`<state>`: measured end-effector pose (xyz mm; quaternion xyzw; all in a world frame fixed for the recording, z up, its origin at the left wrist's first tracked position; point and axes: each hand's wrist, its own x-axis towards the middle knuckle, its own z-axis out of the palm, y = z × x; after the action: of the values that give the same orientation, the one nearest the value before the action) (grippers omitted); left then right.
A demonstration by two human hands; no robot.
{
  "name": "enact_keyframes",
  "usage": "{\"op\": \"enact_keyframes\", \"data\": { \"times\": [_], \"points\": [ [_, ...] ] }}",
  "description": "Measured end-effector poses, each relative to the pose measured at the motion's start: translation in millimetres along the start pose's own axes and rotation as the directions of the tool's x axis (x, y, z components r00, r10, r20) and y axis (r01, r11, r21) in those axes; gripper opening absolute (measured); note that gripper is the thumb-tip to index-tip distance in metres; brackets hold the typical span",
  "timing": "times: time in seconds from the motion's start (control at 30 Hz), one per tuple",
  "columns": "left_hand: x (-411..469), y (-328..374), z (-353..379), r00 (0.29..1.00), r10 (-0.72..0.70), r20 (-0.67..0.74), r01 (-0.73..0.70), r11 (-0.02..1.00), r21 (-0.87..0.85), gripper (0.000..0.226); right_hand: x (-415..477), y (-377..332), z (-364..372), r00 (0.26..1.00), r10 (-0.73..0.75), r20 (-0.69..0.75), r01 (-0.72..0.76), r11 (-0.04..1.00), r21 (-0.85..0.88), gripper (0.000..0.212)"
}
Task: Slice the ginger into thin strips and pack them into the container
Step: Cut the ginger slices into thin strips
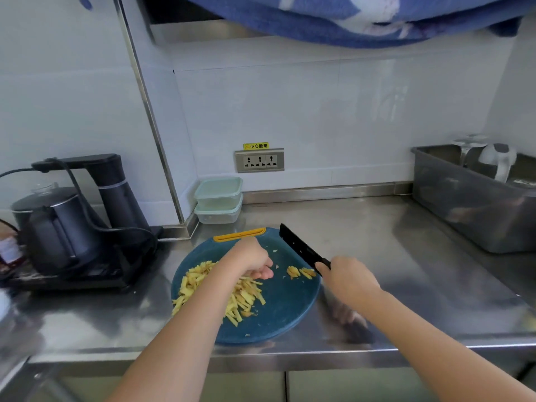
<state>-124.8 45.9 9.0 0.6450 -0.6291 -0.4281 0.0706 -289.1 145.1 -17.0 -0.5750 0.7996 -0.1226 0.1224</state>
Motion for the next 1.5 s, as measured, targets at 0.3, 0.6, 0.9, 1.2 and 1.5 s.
{"op": "enact_keyframes", "data": {
  "times": [0.3,0.6,0.9,1.2,1.5],
  "points": [
    [-33.8,-42.7,-27.2,0.814,0.384,-0.435,-0.309,0.922,0.234,0.030,-23.3,-37.6,21.0,0.983,-0.186,0.000,0.183,0.965,-0.190,0.037],
    [-74.6,-67.2,4.0,0.714,0.697,0.066,-0.549,0.499,0.670,0.086,-29.1,-49.5,6.2,0.875,-0.473,-0.105,0.361,0.781,-0.510,0.023],
    [-44.2,-80.0,1.5,0.815,0.576,-0.067,-0.333,0.561,0.758,0.088,-25.8,-33.1,-15.1,0.879,-0.430,-0.204,0.292,0.825,-0.484,0.018],
    [-27.8,-60.7,-30.2,0.763,0.574,-0.297,-0.403,0.782,0.476,0.052,11.7,17.4,-14.8,0.942,-0.091,-0.323,0.028,0.981,-0.194,0.035],
    [2.9,-67.2,-54.4,0.753,0.519,-0.405,-0.427,0.853,0.300,0.061,65.4,46.6,11.7,0.963,-0.019,-0.269,-0.066,0.951,-0.303,0.036]
  ]
}}
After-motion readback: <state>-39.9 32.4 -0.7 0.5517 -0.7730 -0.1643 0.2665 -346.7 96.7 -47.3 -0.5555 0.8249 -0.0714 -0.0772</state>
